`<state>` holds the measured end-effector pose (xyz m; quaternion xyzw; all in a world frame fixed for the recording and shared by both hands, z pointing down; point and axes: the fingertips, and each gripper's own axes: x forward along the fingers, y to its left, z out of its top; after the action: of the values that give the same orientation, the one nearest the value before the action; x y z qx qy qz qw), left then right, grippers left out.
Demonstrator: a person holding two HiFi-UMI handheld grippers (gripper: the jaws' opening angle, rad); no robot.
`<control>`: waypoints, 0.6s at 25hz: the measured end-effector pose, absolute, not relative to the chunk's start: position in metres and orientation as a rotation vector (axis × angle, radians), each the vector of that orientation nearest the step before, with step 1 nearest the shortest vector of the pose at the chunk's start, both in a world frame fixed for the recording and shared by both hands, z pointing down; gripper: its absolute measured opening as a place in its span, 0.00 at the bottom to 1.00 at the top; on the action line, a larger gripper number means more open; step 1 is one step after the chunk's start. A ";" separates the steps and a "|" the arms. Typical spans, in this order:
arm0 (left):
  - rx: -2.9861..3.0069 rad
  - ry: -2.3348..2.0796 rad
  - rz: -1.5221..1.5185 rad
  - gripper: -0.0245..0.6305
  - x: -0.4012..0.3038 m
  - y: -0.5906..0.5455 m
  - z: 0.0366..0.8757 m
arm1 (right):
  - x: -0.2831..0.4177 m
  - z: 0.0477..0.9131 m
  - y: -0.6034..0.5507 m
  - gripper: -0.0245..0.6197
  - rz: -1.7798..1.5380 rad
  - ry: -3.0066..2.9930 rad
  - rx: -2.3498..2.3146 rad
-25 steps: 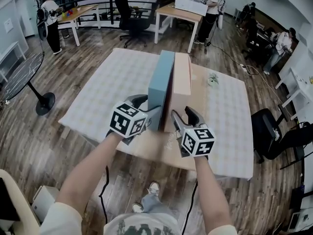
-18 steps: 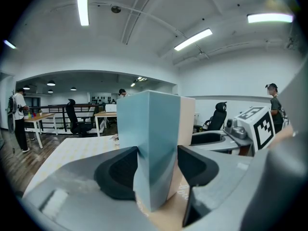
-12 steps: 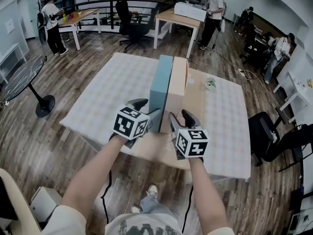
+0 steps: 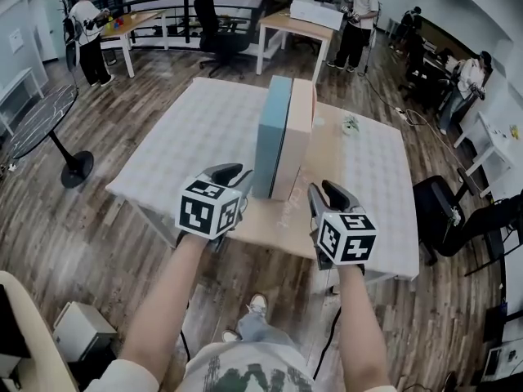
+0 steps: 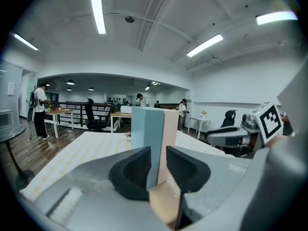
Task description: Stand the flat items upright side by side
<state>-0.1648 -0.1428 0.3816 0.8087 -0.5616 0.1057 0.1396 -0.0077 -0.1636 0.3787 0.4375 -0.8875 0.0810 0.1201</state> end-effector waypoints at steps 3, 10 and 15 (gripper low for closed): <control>2.356 -1.632 0.311 0.18 -0.169 -0.124 0.377 | 0.001 0.373 -0.145 0.18 0.244 -2.596 1.292; 2.397 -1.649 0.326 0.04 -0.175 -0.100 0.369 | 0.016 0.360 -0.123 0.04 0.229 -2.602 1.330; 2.405 -1.633 0.313 0.04 -0.174 -0.095 0.366 | 0.017 0.355 -0.116 0.04 0.227 -2.605 1.342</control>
<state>-0.1742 -0.0952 0.3665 0.8177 -0.5551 0.1065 0.1089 0.0169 -0.1165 0.3547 0.4543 -0.8818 0.0767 0.1009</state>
